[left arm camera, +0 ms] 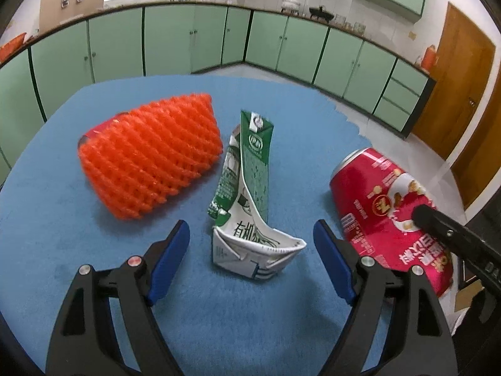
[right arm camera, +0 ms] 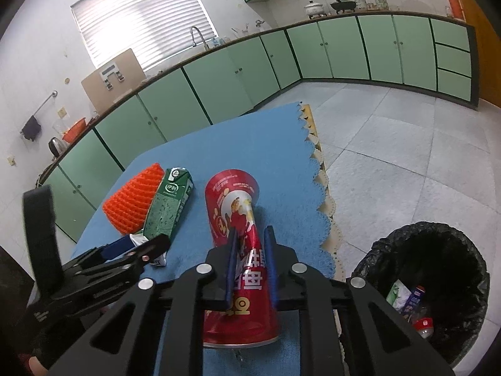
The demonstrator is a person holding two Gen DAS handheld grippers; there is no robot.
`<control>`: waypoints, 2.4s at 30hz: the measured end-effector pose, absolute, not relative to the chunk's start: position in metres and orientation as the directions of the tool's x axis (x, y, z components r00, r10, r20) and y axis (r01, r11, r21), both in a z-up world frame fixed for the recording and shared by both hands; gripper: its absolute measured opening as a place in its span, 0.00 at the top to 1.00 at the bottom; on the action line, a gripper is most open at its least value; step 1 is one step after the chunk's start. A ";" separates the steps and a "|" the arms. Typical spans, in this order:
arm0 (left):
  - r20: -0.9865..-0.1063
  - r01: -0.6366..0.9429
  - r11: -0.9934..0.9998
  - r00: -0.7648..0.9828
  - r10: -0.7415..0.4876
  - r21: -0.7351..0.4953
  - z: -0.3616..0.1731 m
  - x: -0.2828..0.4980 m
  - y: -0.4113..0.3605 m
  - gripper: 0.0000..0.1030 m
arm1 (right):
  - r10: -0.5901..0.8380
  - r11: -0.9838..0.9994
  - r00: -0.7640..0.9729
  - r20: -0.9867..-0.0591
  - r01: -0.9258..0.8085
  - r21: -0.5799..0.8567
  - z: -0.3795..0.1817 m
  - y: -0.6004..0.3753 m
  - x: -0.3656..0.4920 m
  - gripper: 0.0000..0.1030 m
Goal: Collect trash
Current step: 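Grasp the red can with the right tool while the left tool grasps the milk carton, then carry the can and milk carton over the black bin and release both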
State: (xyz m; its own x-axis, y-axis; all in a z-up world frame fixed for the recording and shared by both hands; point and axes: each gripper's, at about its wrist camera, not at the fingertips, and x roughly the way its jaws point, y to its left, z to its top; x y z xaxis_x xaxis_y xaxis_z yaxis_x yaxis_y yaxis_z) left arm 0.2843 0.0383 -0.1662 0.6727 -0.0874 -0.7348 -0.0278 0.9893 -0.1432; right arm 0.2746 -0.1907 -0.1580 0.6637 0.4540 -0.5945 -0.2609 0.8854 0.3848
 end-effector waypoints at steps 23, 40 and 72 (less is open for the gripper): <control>-0.747 -0.032 0.970 0.644 -0.163 -0.239 -0.173 0.273 0.056 0.49 | 0.459 0.888 0.603 -0.652 -0.317 0.332 -0.165 -0.166 0.276 0.74; -0.699 0.012 0.964 0.687 -0.200 -0.265 -0.141 0.249 0.047 0.53 | 0.441 0.896 0.647 -0.623 -0.355 0.266 -0.131 -0.174 0.252 0.87; -0.628 0.359 0.901 0.650 -0.428 -0.243 -0.113 0.254 -0.147 0.53 | 0.163 0.973 0.801 -0.576 -0.033 0.229 -0.100 -0.359 0.200 0.94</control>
State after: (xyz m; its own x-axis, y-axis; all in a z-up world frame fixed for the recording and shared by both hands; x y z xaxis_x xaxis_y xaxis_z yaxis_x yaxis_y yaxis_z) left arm 0.2544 -0.1471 -0.1134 0.6502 -0.4279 -0.6278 0.3586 0.9013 -0.2430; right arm 0.2002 -0.3593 -0.1002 0.8008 0.1628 -0.5764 -0.0327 0.9728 0.2293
